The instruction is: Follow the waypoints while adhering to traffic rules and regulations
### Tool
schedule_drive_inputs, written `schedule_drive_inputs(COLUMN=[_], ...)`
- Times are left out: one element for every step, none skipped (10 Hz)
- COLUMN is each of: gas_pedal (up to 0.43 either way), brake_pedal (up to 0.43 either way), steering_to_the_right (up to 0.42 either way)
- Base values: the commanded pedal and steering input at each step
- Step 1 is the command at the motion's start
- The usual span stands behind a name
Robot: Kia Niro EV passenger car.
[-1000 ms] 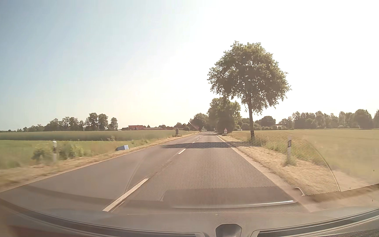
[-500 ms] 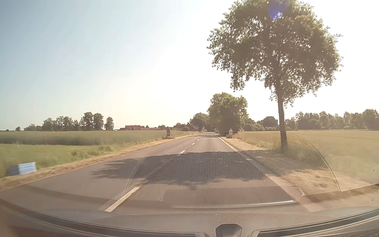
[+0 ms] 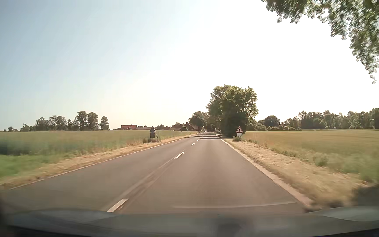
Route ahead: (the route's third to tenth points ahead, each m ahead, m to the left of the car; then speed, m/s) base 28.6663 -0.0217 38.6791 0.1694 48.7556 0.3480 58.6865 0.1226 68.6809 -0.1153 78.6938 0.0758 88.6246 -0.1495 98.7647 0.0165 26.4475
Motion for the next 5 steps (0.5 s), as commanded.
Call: schedule_drive_inputs(gas_pedal=[0.339, 0.339, 0.319, 0.319, 0.319], brake_pedal=[0.012, 0.006, 0.006, 0.006, 0.006], steering_to_the_right=[0.006, 0.006, 0.006, 0.006, 0.006])
